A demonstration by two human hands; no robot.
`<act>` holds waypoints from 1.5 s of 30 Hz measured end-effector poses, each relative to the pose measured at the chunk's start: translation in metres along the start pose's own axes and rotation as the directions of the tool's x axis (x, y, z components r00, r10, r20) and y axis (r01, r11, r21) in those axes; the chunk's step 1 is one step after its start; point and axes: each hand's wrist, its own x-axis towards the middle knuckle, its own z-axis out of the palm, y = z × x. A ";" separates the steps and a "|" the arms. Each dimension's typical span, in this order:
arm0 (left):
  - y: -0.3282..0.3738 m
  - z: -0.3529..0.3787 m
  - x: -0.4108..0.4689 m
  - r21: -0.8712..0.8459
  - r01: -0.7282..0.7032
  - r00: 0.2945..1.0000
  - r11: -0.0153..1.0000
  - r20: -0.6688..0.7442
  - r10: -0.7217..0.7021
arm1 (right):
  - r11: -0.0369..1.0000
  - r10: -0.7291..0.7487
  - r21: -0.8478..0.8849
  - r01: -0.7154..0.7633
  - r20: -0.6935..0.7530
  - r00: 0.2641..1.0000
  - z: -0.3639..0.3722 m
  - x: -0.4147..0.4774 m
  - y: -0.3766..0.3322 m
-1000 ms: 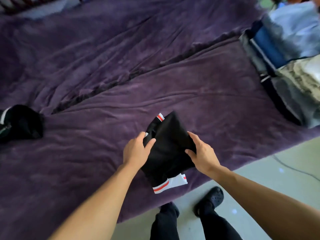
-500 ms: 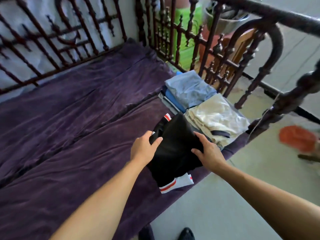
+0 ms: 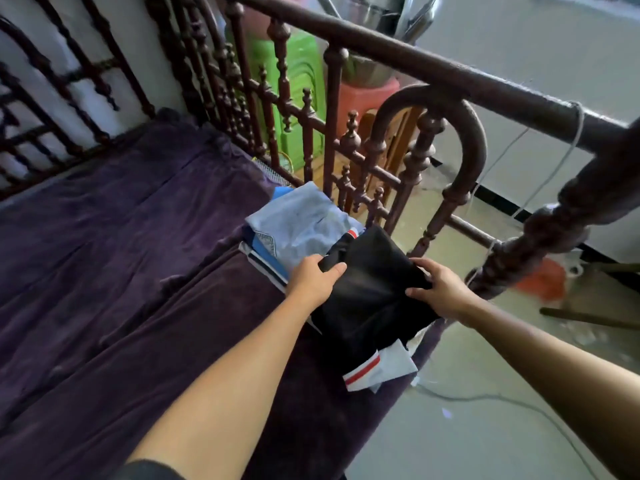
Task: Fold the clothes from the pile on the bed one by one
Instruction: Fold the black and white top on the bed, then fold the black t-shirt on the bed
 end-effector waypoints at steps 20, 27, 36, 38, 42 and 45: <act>-0.079 0.137 0.013 0.638 -0.070 0.989 0.767 0.146 -0.031 | 0.649 -0.348 -0.604 0.463 0.306 0.886 0.090 0.117 0.106; -0.065 0.154 0.009 0.629 0.015 0.986 0.777 0.121 -0.117 | 0.607 -0.329 -0.603 0.518 0.403 0.854 0.081 0.126 0.114; -0.051 0.098 -0.097 0.453 0.274 0.962 0.848 -0.139 -0.237 | 0.455 -0.605 -0.549 0.702 0.388 0.695 0.053 0.090 0.007; -0.068 0.080 -0.143 0.422 0.355 0.932 0.834 -0.225 -0.283 | 0.445 -0.621 -0.508 0.737 0.418 0.663 0.066 0.062 -0.026; -0.110 0.041 -0.252 0.378 0.483 0.854 0.790 -0.399 -0.332 | 0.355 -0.688 -0.371 0.858 0.518 0.508 0.117 -0.016 -0.083; -0.144 0.015 -0.348 0.324 0.562 0.780 0.761 -0.513 -0.358 | 0.269 -0.728 -0.277 0.922 0.568 0.383 0.162 -0.094 -0.118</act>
